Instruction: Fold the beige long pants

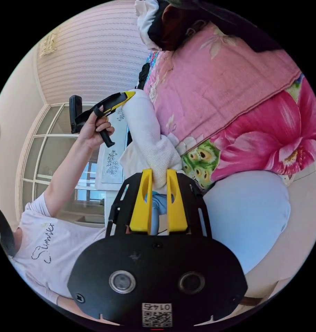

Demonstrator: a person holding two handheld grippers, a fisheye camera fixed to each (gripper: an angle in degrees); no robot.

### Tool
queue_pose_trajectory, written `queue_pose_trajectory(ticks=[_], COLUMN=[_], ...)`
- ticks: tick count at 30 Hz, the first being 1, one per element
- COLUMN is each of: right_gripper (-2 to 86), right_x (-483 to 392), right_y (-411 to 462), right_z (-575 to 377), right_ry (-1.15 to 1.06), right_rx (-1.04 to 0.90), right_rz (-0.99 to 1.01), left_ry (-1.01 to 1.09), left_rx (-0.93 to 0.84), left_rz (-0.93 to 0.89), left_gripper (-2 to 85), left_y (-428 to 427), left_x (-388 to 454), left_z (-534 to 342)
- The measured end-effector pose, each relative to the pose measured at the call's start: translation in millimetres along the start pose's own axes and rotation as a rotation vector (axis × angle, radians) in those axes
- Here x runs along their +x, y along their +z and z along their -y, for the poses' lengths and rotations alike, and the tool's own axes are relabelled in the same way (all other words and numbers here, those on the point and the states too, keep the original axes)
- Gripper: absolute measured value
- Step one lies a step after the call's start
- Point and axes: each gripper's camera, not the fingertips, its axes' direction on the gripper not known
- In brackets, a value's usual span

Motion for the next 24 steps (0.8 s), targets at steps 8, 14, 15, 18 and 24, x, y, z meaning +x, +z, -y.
queue_pose_trajectory(ticks=[8,14,15,18,24], right_gripper=[6.2,6.2,5.2,1.6,1.6], right_x=[-117.7,-242.4,-250.4,-253.8,-266.6], right_y=[67.1,236.7,279.5,362.5,363.2], right_z=[3.0,4.4,4.2,-4.1,-24.7], right_ry=[-0.448,-0.756,-0.761,-0.724,-0.785], right_rx=[-0.111,-0.413,-0.49,-0.692,-0.646], right_rz=[0.077,0.026,0.006,-0.071,-0.199], left_ry=[-0.13,-0.333,-0.363,-0.495,-0.395], left_rx=[0.239,0.323,0.309,0.291,0.27], left_rz=[-0.064,0.164,0.193,0.215,0.237], left_gripper=[0.7,1.2,0.5,-0.7,-0.4], left_y=[-142.1,-207.7,-208.1,-214.6,-228.9], left_x=[-116.4,-211.1,-218.7,-243.3,-213.6], left_z=[-130.3,-267.8,-281.6,-349.9,-440.8])
